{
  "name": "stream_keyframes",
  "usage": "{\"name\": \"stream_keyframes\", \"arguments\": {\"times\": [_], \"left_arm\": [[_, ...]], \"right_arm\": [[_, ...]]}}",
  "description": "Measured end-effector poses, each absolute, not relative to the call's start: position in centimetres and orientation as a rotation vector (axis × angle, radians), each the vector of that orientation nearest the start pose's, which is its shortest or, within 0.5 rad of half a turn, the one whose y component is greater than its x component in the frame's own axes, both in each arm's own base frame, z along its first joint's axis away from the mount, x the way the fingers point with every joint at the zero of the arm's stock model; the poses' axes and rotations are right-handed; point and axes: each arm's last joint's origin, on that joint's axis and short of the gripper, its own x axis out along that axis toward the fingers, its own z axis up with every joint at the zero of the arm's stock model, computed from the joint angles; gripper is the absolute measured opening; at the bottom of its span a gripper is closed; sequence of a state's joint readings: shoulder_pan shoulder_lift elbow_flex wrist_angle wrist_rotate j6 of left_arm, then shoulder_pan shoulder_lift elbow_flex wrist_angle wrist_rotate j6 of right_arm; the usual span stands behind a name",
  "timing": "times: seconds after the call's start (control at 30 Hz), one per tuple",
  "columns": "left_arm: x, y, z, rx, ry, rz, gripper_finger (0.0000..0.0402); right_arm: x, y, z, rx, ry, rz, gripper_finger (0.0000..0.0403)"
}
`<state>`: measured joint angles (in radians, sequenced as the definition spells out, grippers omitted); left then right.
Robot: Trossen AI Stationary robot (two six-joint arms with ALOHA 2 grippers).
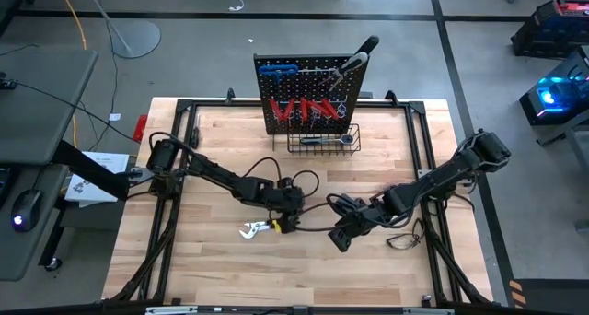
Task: Hang tools onto peg board
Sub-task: Hang the red allen wrench on the peg board
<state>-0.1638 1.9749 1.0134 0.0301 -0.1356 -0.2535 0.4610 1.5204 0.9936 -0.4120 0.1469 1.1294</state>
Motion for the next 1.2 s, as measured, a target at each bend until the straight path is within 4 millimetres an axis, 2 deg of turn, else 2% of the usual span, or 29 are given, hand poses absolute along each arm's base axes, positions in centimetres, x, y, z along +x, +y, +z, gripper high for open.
{"name": "stream_keyframes", "arguments": {"times": [0.3,0.47,0.77,0.87,0.97,1.1,1.2], "left_arm": [[36.1,-5.2,12.4,-0.093,0.893,0.093,0.0],[36.1,-4.6,12.3,-0.102,0.907,0.107,0.0],[36.1,-4.5,12.3,-0.093,0.912,0.103,0.0],[35.8,-4.6,12.6,-0.1,0.934,0.086,0.0],[35.4,-4.6,13.1,-0.115,0.96,0.056,0.0],[34.7,-4.8,14.5,-0.131,0.981,0.014,0.0],[33.9,-5.1,16.0,-0.125,0.964,0.005,0.0]], "right_arm": [[27.6,13.2,22.1,0.744,0.918,-0.22,0.0181],[27.5,13.2,22.1,0.735,0.919,-0.218,0.0181],[27.3,13.0,22.2,0.72,0.93,-0.232,0.0181],[25.9,11.9,23.1,0.734,0.919,-0.378,0.0181],[23.3,9.9,25.2,0.719,0.813,-0.575,0.0181],[19.1,6.4,28.3,0.75,0.642,-0.804,0.0181],[16.6,3.6,29.4,0.774,0.58,-0.965,0.0168]]}}
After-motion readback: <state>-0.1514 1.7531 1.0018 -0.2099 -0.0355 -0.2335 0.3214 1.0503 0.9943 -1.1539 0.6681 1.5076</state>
